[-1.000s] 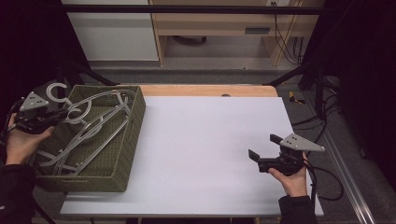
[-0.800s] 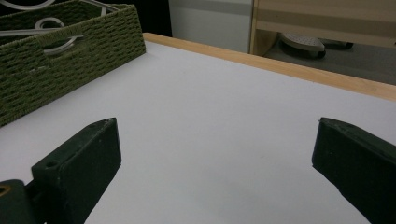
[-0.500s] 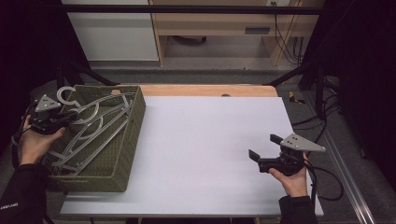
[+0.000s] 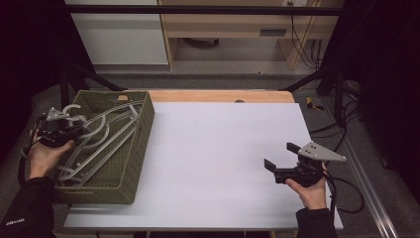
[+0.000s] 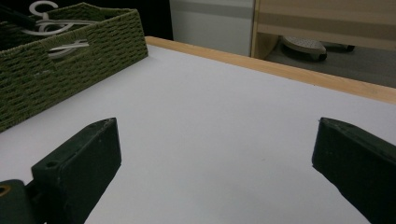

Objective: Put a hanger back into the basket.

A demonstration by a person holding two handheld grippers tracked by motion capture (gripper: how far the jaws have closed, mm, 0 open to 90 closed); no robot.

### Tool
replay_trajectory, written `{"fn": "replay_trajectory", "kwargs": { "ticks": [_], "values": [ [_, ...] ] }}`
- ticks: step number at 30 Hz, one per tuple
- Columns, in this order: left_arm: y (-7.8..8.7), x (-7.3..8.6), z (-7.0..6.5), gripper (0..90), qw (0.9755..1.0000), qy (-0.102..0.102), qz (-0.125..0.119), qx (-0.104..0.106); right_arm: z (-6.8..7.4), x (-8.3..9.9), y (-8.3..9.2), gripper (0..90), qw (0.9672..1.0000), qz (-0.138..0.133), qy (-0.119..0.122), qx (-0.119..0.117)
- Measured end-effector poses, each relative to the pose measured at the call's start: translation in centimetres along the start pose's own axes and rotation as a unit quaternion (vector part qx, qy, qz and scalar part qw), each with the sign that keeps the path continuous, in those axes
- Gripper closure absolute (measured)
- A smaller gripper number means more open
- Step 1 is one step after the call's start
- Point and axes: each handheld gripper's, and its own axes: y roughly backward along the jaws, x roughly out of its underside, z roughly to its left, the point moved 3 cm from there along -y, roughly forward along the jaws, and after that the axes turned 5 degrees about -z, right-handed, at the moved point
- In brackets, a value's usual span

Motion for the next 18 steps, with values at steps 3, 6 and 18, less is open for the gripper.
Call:
{"fn": "replay_trajectory", "kwargs": {
  "ticks": [3,6,18],
  "values": [
    [-0.2,0.3,0.0,80.5,0.9999,0.008,0.014,0.001,-0.1,0.0,0.1,1.7,1.0000,-0.001,0.001,-0.002],
    [-0.2,0.3,-0.1,80.5,0.9998,0.013,0.014,-0.002,-0.1,-0.1,0.2,1.7,1.0000,-0.003,-0.001,-0.001],
    [0.8,0.4,0.0,58.3,0.9994,0.026,0.023,-0.005,0.1,-0.2,0.2,1.6,1.0000,-0.003,0.001,-0.004]
  ]
}}
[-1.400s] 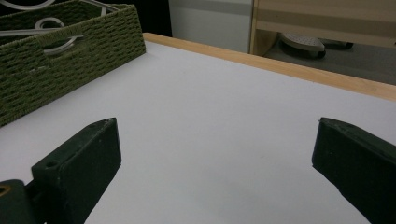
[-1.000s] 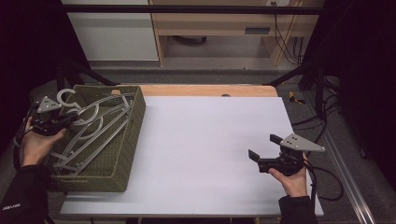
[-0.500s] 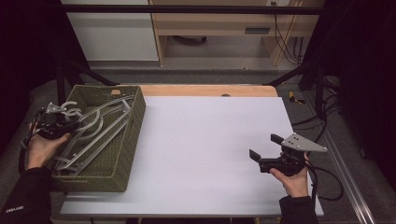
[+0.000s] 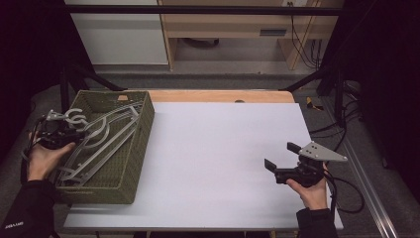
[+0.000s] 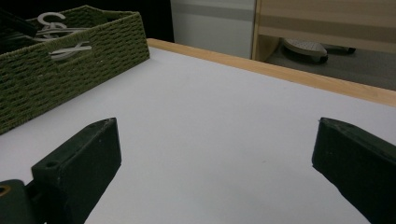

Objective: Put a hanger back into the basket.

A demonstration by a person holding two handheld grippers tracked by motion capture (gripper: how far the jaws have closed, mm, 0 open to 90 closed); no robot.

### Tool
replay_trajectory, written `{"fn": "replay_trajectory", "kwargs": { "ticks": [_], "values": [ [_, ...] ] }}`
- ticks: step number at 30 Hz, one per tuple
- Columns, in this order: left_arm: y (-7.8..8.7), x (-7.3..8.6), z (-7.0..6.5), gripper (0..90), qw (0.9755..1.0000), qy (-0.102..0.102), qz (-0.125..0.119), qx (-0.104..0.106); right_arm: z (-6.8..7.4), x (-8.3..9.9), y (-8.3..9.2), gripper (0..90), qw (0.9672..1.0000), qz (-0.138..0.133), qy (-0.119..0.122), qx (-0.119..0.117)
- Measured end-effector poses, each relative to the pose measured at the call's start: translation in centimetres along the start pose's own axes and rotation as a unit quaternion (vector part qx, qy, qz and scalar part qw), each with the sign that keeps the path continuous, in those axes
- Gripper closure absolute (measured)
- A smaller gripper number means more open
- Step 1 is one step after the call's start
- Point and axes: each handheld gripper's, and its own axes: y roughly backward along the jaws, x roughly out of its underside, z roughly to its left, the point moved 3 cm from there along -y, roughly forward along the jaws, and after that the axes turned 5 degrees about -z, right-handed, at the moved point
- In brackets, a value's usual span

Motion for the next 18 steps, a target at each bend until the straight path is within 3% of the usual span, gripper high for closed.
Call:
{"fn": "replay_trajectory", "kwargs": {
  "ticks": [3,6,8,10,11,12,15,16,18],
  "values": [
    [0.6,0.4,0.1,59.0,0.9999,0.006,0.009,-0.002,0.0,-0.1,0.1,1.7,1.0000,-0.002,-0.004,0.002],
    [0.6,1.1,0.0,62.4,0.9994,-0.007,0.031,-0.014,0.0,-0.1,0.1,1.7,1.0000,-0.002,-0.004,0.002],
    [0.4,1.5,0.0,73.1,0.9991,-0.002,0.042,-0.008,0.0,0.0,0.1,1.7,1.0000,0.000,0.003,-0.001],
    [0.4,1.8,0.2,87.2,0.9991,0.008,0.037,-0.018,0.0,0.0,0.0,1.7,1.0000,-0.001,0.001,0.000],
    [0.6,1.6,0.3,89.7,0.9992,0.026,0.029,0.007,0.0,0.0,0.0,1.7,1.0000,0.000,0.002,0.000],
    [0.6,1.5,0.3,89.8,0.9990,0.033,0.024,0.016,0.0,0.0,0.0,1.7,1.0000,0.001,0.002,-0.002],
    [0.5,1.3,-0.3,89.5,0.9990,0.021,0.035,0.019,0.0,0.0,0.0,1.6,1.0000,0.001,0.003,-0.001],
    [0.5,1.2,-0.5,87.1,0.9994,0.013,0.032,0.010,0.0,0.0,0.0,1.7,1.0000,0.000,0.001,0.000],
    [0.6,1.0,-0.9,77.8,0.9997,0.018,0.015,0.009,0.0,-0.1,0.1,1.7,1.0000,-0.002,0.001,0.001]
  ]
}}
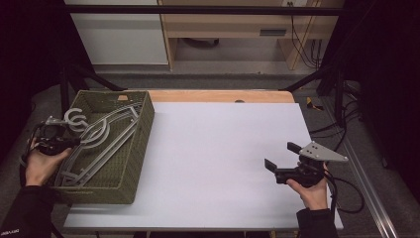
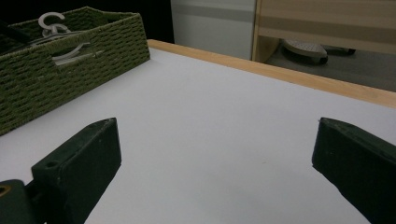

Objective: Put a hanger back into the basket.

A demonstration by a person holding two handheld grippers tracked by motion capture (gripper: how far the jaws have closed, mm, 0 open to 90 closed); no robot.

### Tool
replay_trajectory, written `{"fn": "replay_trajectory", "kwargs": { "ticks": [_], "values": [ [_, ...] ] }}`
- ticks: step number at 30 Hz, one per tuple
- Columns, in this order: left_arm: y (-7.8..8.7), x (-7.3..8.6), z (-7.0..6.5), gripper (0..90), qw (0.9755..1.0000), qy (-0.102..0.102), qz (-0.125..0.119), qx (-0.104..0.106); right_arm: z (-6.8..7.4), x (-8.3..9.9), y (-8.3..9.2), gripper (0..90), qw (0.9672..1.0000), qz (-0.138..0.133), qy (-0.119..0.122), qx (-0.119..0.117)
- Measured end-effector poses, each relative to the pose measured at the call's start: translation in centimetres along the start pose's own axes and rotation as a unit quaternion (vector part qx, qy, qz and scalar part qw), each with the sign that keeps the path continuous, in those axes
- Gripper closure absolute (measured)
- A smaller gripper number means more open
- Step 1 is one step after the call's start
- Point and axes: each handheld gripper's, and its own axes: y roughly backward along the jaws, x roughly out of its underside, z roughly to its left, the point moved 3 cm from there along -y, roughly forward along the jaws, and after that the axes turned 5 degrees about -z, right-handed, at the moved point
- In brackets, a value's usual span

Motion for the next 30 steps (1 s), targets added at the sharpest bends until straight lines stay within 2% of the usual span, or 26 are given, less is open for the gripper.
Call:
{"fn": "replay_trajectory", "kwargs": {
  "ticks": [3,5,7,9,13,14,16,17,18,20,26,28,30],
  "values": [
    [0.7,-0.4,-1.0,70.3,0.9994,-0.008,-0.032,0.011,0.0,-0.1,0.1,1.6,1.0000,-0.004,-0.005,0.000],
    [1.1,-0.7,-1.6,64.3,0.9990,-0.019,-0.040,-0.001,0.0,-0.1,0.1,1.7,1.0000,-0.005,-0.005,0.000],
    [1.0,-0.8,-1.6,60.4,0.9990,-0.025,-0.036,-0.013,0.1,-0.1,0.0,1.6,1.0000,-0.001,-0.004,-0.001],
    [0.5,-0.6,-1.1,57.0,0.9994,-0.015,-0.019,-0.025,0.2,-0.1,0.0,1.6,1.0000,-0.001,-0.004,-0.002],
    [-0.6,0.4,0.0,57.9,0.9988,-0.001,0.015,-0.046,0.1,-0.2,0.2,1.7,1.0000,-0.006,-0.004,-0.002],
    [-0.8,0.6,0.1,61.0,0.9989,0.003,0.028,-0.037,0.1,-0.2,0.2,1.7,1.0000,-0.005,-0.004,-0.003],
    [-1.1,0.8,0.1,66.0,0.9978,0.004,0.050,-0.044,0.1,-0.2,0.2,1.7,1.0000,-0.005,-0.004,-0.001],
    [-1.1,0.9,0.2,70.2,0.9971,-0.005,0.058,-0.049,0.1,-0.2,0.2,1.6,1.0000,-0.005,-0.004,-0.001],
    [-1.0,0.9,0.2,74.6,0.9971,-0.002,0.054,-0.053,0.1,-0.2,0.1,1.6,1.0000,-0.005,-0.004,-0.002],
    [-0.9,1.0,0.2,79.2,0.9978,0.006,0.052,-0.040,0.2,-0.2,0.1,1.7,1.0000,-0.005,-0.003,-0.003],
    [-0.8,1.2,0.3,79.5,0.9979,0.004,0.060,-0.021,0.1,-0.2,0.1,1.6,1.0000,-0.005,-0.003,-0.003],
    [-0.6,1.2,0.3,76.6,0.9980,0.002,0.060,-0.017,0.1,-0.2,0.1,1.6,1.0000,-0.005,-0.003,-0.003],
    [-0.3,1.0,0.1,68.7,0.9987,0.004,0.050,-0.011,0.1,-0.2,0.2,1.7,1.0000,-0.005,-0.003,-0.002]
  ]
}}
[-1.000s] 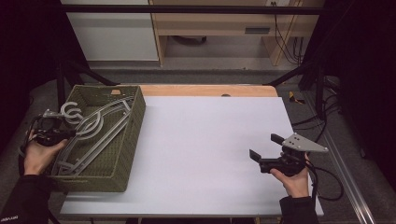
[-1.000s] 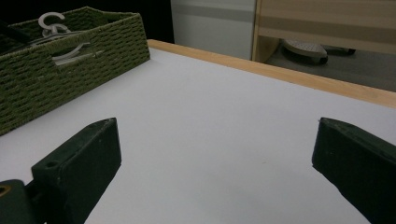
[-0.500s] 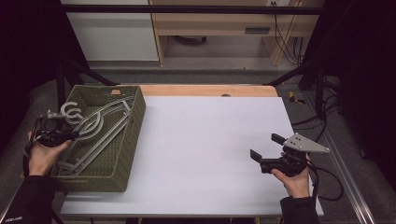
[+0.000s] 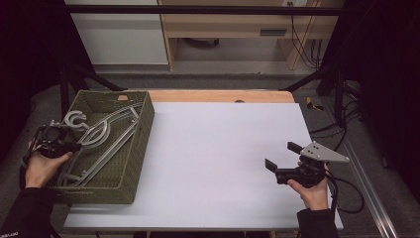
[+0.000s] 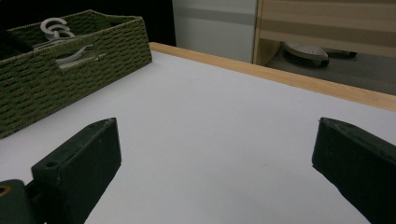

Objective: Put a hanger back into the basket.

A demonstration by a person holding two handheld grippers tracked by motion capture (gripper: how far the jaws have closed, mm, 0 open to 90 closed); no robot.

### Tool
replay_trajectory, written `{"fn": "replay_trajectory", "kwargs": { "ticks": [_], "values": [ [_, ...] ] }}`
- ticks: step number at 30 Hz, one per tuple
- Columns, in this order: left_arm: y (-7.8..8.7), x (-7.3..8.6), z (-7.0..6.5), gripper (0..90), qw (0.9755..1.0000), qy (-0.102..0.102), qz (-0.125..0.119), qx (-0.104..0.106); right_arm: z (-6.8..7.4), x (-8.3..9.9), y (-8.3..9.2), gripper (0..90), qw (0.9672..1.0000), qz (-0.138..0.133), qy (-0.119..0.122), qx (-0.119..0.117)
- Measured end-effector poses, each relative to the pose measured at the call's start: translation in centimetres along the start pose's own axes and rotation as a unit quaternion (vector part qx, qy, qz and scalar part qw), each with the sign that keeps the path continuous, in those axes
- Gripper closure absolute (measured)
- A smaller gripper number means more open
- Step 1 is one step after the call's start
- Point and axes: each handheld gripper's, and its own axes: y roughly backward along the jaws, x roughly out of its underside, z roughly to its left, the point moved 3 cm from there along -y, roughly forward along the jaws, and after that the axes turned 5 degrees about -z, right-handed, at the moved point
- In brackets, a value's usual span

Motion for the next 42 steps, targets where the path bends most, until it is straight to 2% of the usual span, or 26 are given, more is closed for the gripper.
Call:
{"fn": "replay_trajectory", "kwargs": {
  "ticks": [2,4,6,8,10,11,12,13,15,16,17,19,21,24,26,28,30,31,33,35,38,40,41,42],
  "values": [
    [0.8,-0.3,-0.5,63.9,0.9995,0.001,-0.030,0.006,0.0,0.0,0.1,1.7,1.0000,-0.002,-0.001,0.000],
    [2.0,-0.6,-1.3,60.9,0.9975,0.003,-0.068,0.020,0.0,-0.1,0.1,1.7,1.0000,-0.003,-0.002,0.000],
    [3.3,-1.1,-2.3,57.3,0.9934,-0.001,-0.109,0.037,0.0,0.0,0.1,1.7,1.0000,-0.003,-0.001,0.001],
    [4.7,-1.6,-3.7,54.1,0.9867,-0.002,-0.152,0.057,0.0,0.0,0.0,1.6,1.0000,-0.003,-0.001,0.001],
    [5.7,-1.9,-4.8,51.1,0.9795,-0.003,-0.182,0.086,0.0,0.0,0.0,1.6,1.0000,-0.004,0.000,0.001],
    [6.5,-2.0,-5.6,50.2,0.9734,-0.005,-0.206,0.100,0.1,0.0,0.0,1.6,1.0000,-0.004,0.001,0.001],
    [6.8,-2.0,-6.2,48.4,0.9702,-0.006,-0.217,0.107,0.1,-0.1,0.1,1.6,1.0000,-0.006,0.001,0.001],
    [7.4,-2.0,-7.1,47.0,0.9645,-0.009,-0.233,0.125,0.1,-0.1,0.1,1.6,1.0000,-0.006,0.001,0.001],
    [8.1,-1.9,-8.4,42.8,0.9569,-0.015,-0.252,0.144,0.1,-0.1,0.2,1.5,1.0000,-0.008,0.003,0.000],
    [8.5,-1.7,-9.3,41.3,0.9516,-0.021,-0.266,0.152,0.1,-0.2,0.2,1.5,1.0000,-0.009,0.001,0.002],
    [8.7,-1.7,-9.8,39.9,0.9486,-0.024,-0.272,0.159,0.0,-0.2,0.3,1.5,0.9999,-0.010,0.002,0.001],
    [9.3,-1.4,-11.2,35.5,0.9375,-0.024,-0.294,0.185,0.0,-0.2,0.3,1.5,0.9999,-0.012,0.001,0.003],
    [9.7,-1.2,-12.5,31.7,0.9295,-0.026,-0.308,0.202,0.1,-0.3,0.4,1.4,0.9999,-0.014,0.002,0.002],
    [9.7,-0.8,-14.4,24.7,0.9249,-0.038,-0.313,0.213,0.0,-0.4,0.5,1.3,0.9998,-0.018,0.002,0.003],
    [9.7,-0.5,-15.4,20.7,0.9235,-0.049,-0.314,0.215,-0.1,-0.4,0.7,1.3,0.9998,-0.018,0.003,0.003],
    [9.6,-0.2,-16.5,17.5,0.9206,-0.050,-0.318,0.221,-0.1,-0.3,0.8,1.3,0.9998,-0.019,0.000,0.004],
    [9.5,0.2,-17.5,13.6,0.9166,-0.047,-0.324,0.230,-0.2,-0.3,0.9,1.2,0.9998,-0.021,-0.002,0.005],
    [9.4,0.4,-17.8,13.2,0.9161,-0.049,-0.324,0.230,-0.3,-0.3,0.9,1.2,0.9997,-0.022,-0.003,0.005],
    [9.1,0.8,-18.5,11.4,0.9181,-0.055,-0.320,0.228,-0.3,-0.2,0.9,1.0,0.9998,-0.021,-0.003,0.006],
    [8.9,1.1,-18.8,10.8,0.9162,-0.054,-0.320,0.235,-0.3,-0.1,0.9,0.9,0.9998,-0.020,-0.003,0.005],
    [8.4,1.3,-19.1,10.7,0.9188,-0.056,-0.311,0.236,-0.3,-0.2,0.9,0.9,0.9997,-0.022,-0.003,0.004],
    [8.1,1.3,-19.3,10.6,0.9213,-0.060,-0.308,0.229,-0.2,-0.2,1.0,1.0,0.9997,-0.025,-0.002,0.003],
    [8.0,1.3,-19.3,10.6,0.9220,-0.064,-0.307,0.228,-0.2,-0.2,1.0,1.0,0.9997,-0.025,-0.002,0.001],
    [7.9,1.4,-19.4,10.5,0.9216,-0.062,-0.306,0.230,-0.1,-0.3,1.0,1.0,0.9997,-0.026,-0.002,0.001]
  ]
}}
